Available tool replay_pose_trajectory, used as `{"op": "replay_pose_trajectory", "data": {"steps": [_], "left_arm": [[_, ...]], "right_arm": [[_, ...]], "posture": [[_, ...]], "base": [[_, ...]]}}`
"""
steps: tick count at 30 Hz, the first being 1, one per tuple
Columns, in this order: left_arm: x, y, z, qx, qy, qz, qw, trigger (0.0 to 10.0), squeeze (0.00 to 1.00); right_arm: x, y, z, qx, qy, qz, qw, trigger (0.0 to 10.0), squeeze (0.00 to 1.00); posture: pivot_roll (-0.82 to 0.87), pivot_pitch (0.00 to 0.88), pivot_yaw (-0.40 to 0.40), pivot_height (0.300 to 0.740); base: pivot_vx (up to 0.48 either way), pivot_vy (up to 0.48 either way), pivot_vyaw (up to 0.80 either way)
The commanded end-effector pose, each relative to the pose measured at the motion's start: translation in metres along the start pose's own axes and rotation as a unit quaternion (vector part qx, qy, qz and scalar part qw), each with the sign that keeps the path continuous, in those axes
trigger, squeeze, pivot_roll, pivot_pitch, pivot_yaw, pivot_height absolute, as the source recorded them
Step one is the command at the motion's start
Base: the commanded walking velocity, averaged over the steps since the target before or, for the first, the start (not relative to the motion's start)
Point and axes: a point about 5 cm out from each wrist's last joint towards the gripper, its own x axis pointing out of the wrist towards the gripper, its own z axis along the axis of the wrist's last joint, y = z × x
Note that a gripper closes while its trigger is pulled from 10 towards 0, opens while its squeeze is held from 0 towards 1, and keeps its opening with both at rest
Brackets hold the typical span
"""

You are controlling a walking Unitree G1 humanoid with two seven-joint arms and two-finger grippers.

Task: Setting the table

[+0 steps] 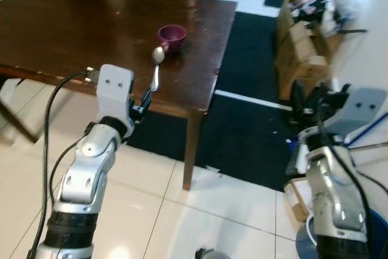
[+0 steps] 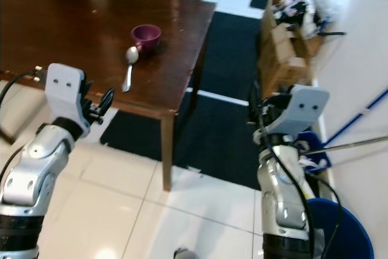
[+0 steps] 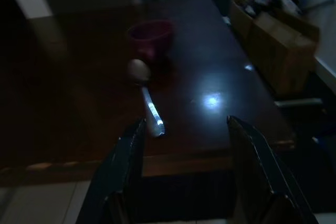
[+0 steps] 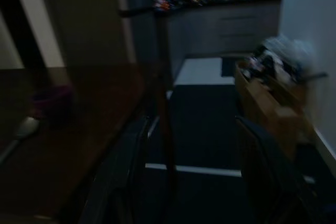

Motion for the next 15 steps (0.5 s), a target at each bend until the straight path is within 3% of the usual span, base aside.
{"op": "replay_pose_trajectory", "data": {"steps": [1, 15], "left_arm": [[-0.0004, -0.002, -0.0037, 0.001, 0.009, -0.001, 1.0, 10.0, 0.0], [0.0007, -0.0014, -0.0036, 0.002, 0.01, 0.0, 1.0, 10.0, 0.0]], "right_arm": [[-0.0025, -0.0049, -0.0021, -0.003, 0.007, -0.009, 1.0, 10.0, 0.0], [-0.0025, -0.0058, -0.0026, -0.003, 0.007, -0.013, 1.0, 10.0, 0.0]], "posture": [[-0.1, 0.043, 0.064, 0.74], [-0.1, 0.044, 0.068, 0.74]], "base": [[0.0, 0.0, -0.8], [0.0, 0.0, -0.8]]}}
